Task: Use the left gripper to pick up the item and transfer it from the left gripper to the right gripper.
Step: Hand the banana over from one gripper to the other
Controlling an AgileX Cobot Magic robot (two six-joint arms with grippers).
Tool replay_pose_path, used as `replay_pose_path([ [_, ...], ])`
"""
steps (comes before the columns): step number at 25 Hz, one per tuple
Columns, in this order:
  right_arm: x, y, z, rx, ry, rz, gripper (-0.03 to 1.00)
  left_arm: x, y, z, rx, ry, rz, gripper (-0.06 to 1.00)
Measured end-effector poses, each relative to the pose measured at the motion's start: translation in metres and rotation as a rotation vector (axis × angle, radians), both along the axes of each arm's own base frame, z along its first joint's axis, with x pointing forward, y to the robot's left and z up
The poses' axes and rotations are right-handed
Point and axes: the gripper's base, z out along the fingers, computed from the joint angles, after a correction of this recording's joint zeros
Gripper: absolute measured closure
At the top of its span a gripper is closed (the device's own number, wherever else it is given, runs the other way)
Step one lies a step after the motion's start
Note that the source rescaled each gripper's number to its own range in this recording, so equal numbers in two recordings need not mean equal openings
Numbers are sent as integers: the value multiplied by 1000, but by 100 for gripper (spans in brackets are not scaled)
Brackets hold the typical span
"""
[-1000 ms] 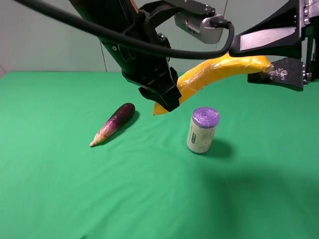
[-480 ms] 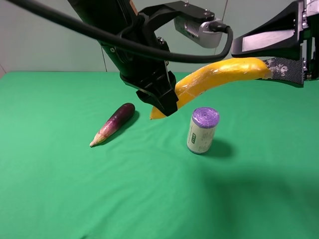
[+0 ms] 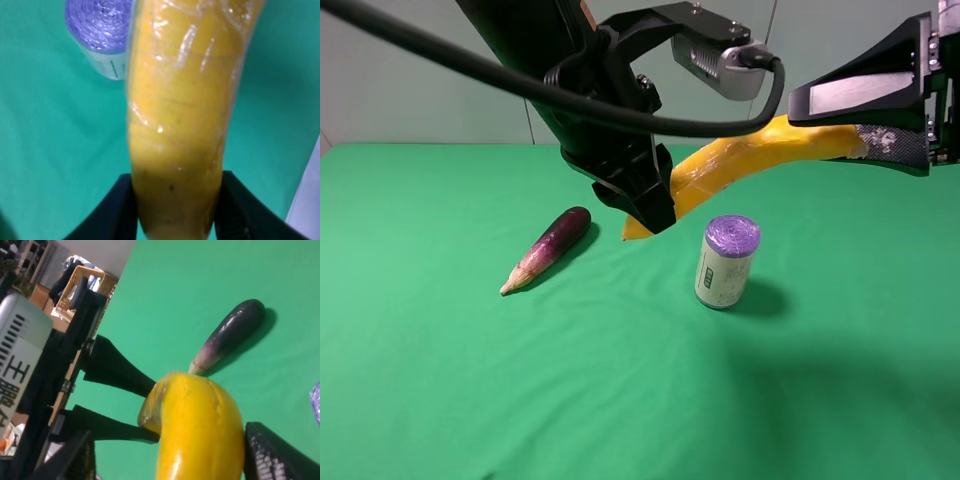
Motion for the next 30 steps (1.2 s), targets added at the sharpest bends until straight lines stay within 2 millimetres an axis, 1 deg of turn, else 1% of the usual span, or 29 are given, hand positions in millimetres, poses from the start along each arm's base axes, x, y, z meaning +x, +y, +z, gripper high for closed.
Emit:
replay_pose_path([
  [2,0,0,0,0,2,2,52,0,0,0,-2,-5,-9,94],
  [3,0,0,0,0,2,3,56,0,0,0,-4,-5,-13,94],
  [5,0,0,0,1,4,6,69,-1,-1,0,-11,-2,-20,94],
  [7,0,0,0,1,4,5,89,-1,-1,0,-12,-3,-24,94],
  [8,0,0,-1,-2,3,1,92,-1,-1,1,-13,-4,-23,94],
  [22,1,0,-1,-4,3,-1,92,0,-1,1,-14,-7,-25,94],
  [25,1,0,-1,-5,3,-1,92,-1,-2,1,-14,-17,-50,93],
  [26,1,0,-1,-5,2,2,96,-1,-2,1,-19,-16,-58,87],
  [27,0,0,-1,-3,6,11,97,-1,-3,1,-30,-15,-67,75],
  [28,-1,1,-1,-3,8,16,97,-2,-3,1,-35,-17,-75,61],
  [30,-1,1,-1,-2,9,17,97,-1,-5,3,-47,-24,-77,28],
])
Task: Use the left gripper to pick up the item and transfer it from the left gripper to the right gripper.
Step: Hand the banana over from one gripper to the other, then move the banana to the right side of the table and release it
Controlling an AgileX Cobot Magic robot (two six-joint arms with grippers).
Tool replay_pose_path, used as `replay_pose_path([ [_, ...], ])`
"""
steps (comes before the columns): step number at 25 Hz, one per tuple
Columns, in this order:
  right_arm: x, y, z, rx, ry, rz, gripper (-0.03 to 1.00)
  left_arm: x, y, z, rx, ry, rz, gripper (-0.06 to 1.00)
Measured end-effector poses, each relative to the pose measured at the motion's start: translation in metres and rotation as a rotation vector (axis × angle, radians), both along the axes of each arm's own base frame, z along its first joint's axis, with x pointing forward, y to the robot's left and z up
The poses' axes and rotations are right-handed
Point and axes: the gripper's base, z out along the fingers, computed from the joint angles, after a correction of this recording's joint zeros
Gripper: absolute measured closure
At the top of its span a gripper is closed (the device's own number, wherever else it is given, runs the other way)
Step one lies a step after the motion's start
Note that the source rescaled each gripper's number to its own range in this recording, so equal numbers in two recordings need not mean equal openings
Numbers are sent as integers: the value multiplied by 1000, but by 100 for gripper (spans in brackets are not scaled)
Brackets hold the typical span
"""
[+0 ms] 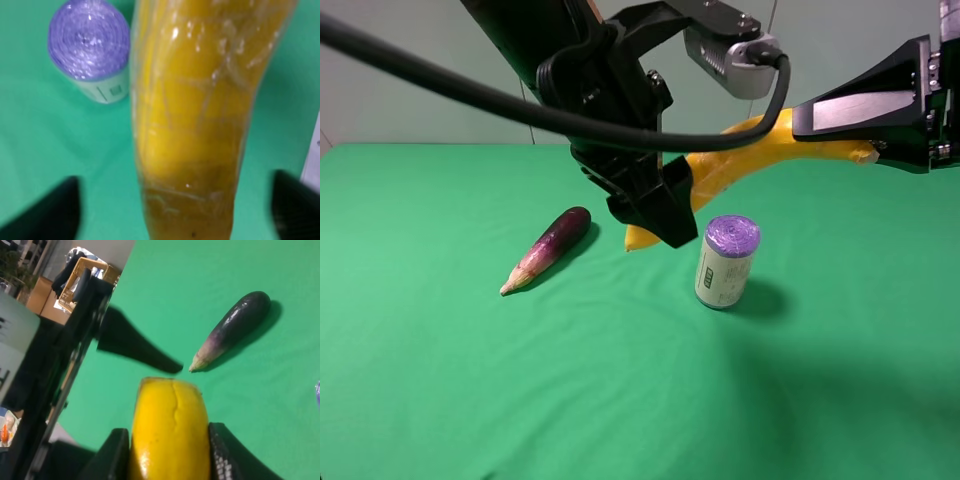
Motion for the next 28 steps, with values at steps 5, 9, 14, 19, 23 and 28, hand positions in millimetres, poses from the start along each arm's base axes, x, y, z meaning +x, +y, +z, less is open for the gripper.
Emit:
replay_pose_path([
  [5,0,0,0,0,1,1,97,1,-1,0,-7,-8,1,-2],
  [9,0,0,0,0,0,1,97,1,-1,0,-7,-10,1,-4],
  [14,0,0,0,0,0,1,97,1,-1,0,-8,-9,1,-4],
  [19,0,0,0,0,0,1,97,0,0,0,-1,-1,-2,-4],
  [23,0,0,0,-1,-2,-2,97,-4,5,8,4,-11,-11,-4],
  [28,3,-3,-2,-34,-11,-31,97,-11,19,33,-12,-96,0,-4],
])
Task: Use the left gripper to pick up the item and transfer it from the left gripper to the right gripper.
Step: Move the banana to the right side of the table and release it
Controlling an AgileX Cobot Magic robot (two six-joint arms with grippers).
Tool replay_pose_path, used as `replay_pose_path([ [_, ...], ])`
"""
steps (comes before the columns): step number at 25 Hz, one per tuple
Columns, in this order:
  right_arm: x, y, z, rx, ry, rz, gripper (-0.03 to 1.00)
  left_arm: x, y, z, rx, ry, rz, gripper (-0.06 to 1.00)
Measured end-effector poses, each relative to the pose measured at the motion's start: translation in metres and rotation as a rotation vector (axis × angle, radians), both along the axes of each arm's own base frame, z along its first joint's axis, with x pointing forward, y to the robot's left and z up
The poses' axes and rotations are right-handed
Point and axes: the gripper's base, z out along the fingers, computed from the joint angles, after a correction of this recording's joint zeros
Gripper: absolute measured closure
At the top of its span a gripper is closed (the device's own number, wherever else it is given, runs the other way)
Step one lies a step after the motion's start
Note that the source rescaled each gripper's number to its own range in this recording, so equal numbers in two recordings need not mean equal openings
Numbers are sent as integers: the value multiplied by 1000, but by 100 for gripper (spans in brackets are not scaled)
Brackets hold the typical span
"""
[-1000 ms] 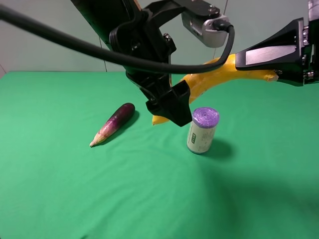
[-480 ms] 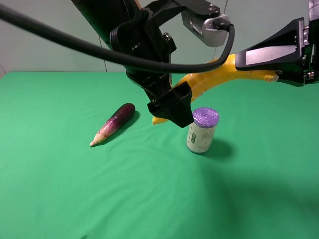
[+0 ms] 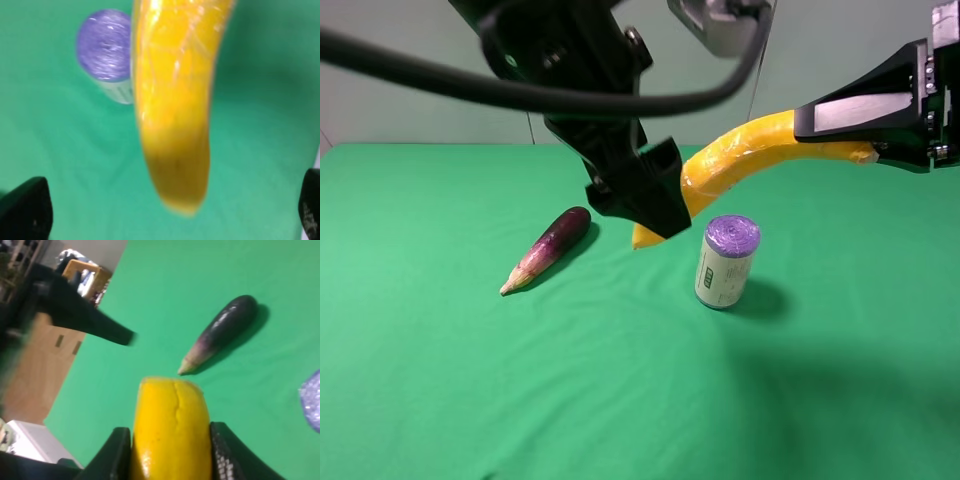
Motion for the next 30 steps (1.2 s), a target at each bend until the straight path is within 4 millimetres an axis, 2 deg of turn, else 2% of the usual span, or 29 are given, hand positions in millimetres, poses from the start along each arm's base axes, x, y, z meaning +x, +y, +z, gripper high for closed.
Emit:
replay_pose_path([
  [4,2,-2,-1,-21,-4,-26,97,-5,18,21,-27,-28,68,-4],
  [10,4,-5,-3,-46,1,-60,97,-13,56,48,-25,-12,162,-4],
  [14,4,-5,-4,-50,5,-71,97,-27,85,54,-10,-14,243,-4],
  [20,4,-6,-4,-46,15,-78,97,-64,126,47,-30,-35,353,-4],
  [30,5,-6,-4,-41,21,-83,97,-136,183,9,-115,-39,448,-4],
])
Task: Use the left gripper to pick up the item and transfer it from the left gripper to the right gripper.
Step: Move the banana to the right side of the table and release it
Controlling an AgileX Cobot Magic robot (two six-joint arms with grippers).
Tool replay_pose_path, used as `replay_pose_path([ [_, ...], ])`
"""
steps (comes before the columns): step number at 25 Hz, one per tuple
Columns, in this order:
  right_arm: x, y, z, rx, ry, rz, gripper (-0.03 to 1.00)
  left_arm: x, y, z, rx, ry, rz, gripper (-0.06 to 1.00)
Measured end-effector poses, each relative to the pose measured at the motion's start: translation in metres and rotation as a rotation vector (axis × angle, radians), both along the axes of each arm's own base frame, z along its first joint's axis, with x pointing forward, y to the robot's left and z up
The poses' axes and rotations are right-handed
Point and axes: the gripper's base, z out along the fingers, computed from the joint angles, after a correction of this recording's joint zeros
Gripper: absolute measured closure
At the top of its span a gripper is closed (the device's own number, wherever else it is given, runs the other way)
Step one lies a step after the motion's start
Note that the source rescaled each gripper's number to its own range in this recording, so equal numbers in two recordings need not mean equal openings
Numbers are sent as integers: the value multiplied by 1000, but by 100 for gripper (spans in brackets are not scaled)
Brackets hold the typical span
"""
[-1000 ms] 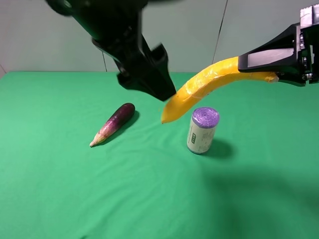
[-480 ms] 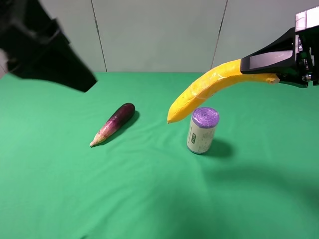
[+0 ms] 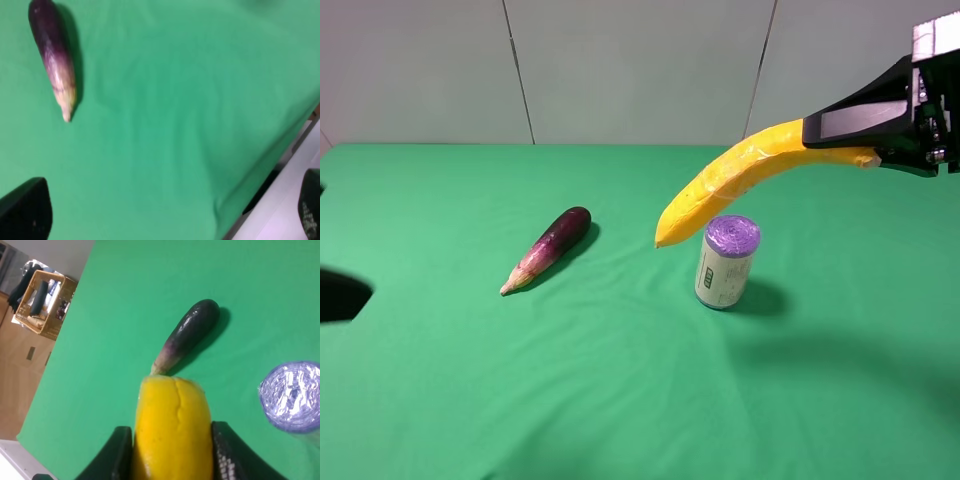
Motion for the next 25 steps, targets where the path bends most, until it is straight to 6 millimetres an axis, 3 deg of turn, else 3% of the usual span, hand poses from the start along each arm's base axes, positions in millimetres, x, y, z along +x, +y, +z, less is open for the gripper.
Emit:
replay_pose_path([
  [7,0,0,0,-2,4,-8,97,-46,38,-30,-116,-64,82,-4],
  [12,1,-3,-2,-17,21,-36,97,-67,62,-51,-169,-95,212,-4],
  [19,2,-4,-3,-24,32,-54,97,-81,85,-68,-211,-122,369,-4],
  [25,3,-4,-3,-27,25,-64,97,-79,89,-71,-223,-181,404,-4],
])
